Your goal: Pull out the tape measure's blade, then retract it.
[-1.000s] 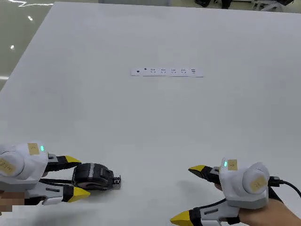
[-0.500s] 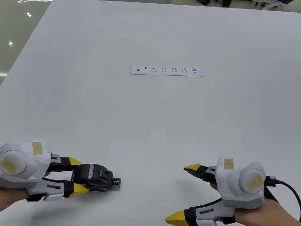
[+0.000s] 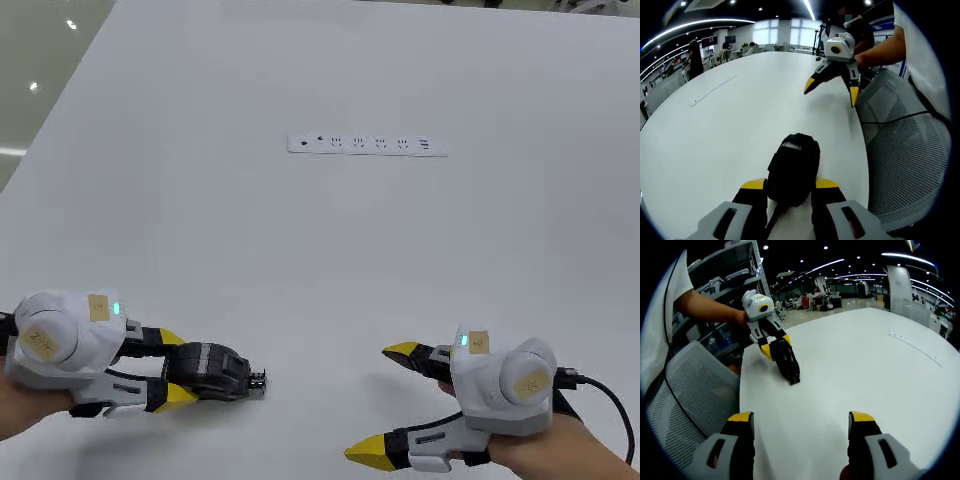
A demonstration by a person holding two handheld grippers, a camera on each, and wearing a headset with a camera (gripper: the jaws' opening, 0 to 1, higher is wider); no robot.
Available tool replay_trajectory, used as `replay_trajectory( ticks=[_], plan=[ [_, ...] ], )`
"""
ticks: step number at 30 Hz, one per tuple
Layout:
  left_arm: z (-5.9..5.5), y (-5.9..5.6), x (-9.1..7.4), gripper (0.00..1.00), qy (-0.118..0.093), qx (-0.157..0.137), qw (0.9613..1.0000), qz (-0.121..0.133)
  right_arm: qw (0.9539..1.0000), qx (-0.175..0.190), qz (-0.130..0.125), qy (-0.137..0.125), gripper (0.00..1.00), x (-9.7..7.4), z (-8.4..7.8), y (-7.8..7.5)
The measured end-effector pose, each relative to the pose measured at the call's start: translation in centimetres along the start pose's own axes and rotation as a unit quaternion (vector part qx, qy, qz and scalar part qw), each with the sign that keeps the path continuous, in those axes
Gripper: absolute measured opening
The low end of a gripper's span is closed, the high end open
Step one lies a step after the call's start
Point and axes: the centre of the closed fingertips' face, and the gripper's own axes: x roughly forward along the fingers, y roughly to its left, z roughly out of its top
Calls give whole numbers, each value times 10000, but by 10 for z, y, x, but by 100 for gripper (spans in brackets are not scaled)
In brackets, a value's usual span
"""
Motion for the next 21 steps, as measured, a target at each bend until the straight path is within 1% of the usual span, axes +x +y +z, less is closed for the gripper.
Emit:
replay_trajectory(
  ticks=[2, 5, 7, 8, 12, 16, 21],
  plan=[
    [0, 0, 0, 31, 27, 20, 10000, -3, 9998, -182, 29, -56, 70, 5, 4, 1],
    [-2, 1, 0, 31, 46, 32, 10000, 1, 9998, -188, 77, -72, 70, 13, 8, 1],
    [-2, 1, 0, 31, 53, 18, 10000, 0, 9994, -309, 141, -94, 65, 18, 11, 2],
    [-1, 1, 0, 31, 58, 21, 10000, 0, 9992, -371, 158, -61, 63, 21, 11, 1],
    [-2, 2, 0, 31, 86, 40, 10000, -11, 9983, -539, 219, -34, 61, 32, 14, 1],
    [-3, 2, 0, 31, 128, 61, 9999, -32, 9976, -625, 301, -35, 54, 42, 16, 2],
    [-4, 2, 0, 31, 151, 74, 9998, -48, 9968, -709, 377, -52, 53, 55, 18, 3]
  ],
)
